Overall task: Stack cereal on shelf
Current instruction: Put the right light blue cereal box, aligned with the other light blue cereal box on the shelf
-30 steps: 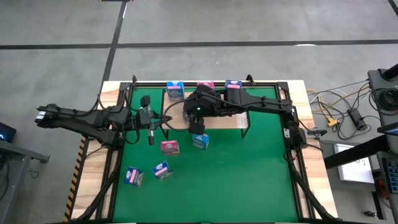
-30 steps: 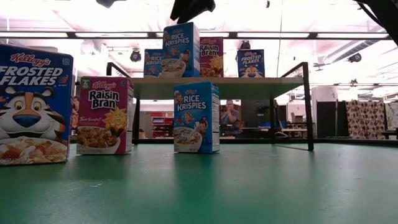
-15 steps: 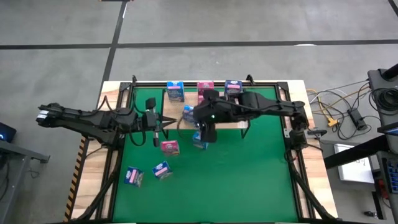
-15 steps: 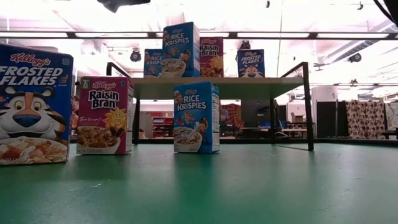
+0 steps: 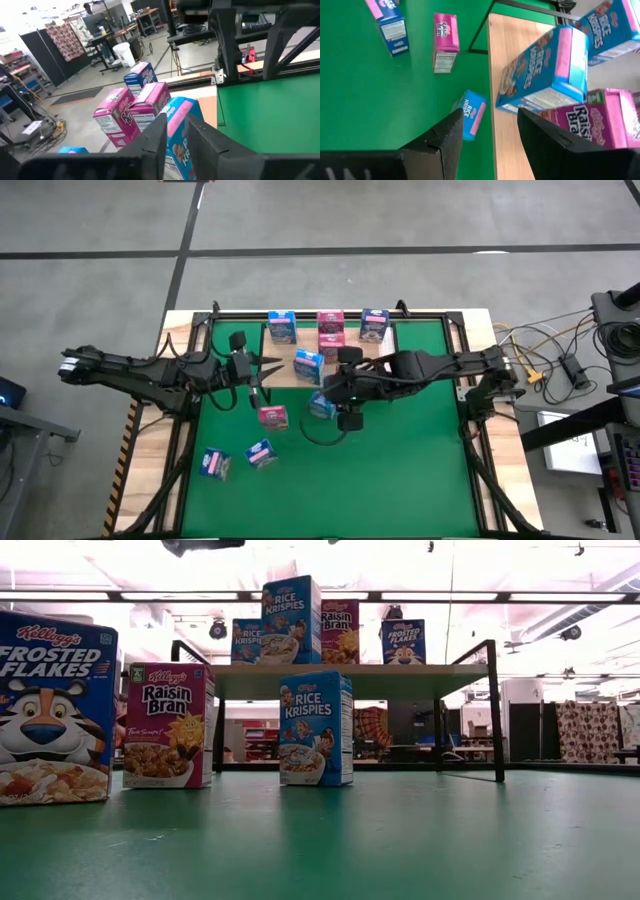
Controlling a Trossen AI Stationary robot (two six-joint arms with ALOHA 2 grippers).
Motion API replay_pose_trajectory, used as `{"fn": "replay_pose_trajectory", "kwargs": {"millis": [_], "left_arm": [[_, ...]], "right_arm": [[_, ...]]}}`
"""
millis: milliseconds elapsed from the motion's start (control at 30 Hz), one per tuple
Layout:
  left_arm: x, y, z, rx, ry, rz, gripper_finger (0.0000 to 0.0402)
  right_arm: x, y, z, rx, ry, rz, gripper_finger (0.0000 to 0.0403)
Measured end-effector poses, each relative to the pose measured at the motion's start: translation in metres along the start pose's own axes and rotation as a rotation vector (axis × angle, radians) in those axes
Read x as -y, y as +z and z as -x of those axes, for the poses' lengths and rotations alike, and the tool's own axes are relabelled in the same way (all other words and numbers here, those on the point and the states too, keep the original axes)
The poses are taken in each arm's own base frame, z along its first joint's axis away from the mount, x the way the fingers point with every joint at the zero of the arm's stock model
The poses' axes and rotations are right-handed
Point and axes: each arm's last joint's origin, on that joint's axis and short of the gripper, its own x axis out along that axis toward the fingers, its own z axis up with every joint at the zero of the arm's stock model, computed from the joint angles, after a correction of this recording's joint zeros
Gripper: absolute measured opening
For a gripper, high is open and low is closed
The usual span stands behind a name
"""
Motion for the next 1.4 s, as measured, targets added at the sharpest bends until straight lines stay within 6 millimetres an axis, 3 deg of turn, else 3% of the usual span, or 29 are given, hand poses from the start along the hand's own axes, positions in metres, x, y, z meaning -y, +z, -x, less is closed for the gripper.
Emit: {"fn": "replay_pose_trajectory", "kwargs": {"millis": [233,533,633,900,1067,1400], "left_arm": [[-0.001,0.003,-0.002,0.025,0.029,0.011,0.0136],[0.002,0.008,-0.011,0.081,0.073,-0.039,0.0285],[0.002,0.006,-0.014,0.068,0.078,-0.065,0.0313],[-0.004,0.005,-0.018,0.091,-0.039,-0.077,0.0303],[-0.012,0.019,-0.022,0.059,-0.116,-0.076,0.0293],[-0.028,0.036,-0.051,-0.156,-0.184,-0.16,0.0292]], "right_arm": [[-0.002,-0.031,0.001,0.121,0.003,-0.027,0.0176],[-0.004,-0.072,-0.002,0.281,0.007,-0.02,0.0176],[-0.005,-0.086,-0.004,0.326,0.003,-0.014,0.0176],[-0.004,-0.116,-0.001,0.446,-0.007,-0.028,0.0176],[-0.004,-0.132,0.003,0.496,0.011,-0.039,0.0176],[-0.005,-0.156,0.0,0.52,0.013,-0.049,0.0176]]}}
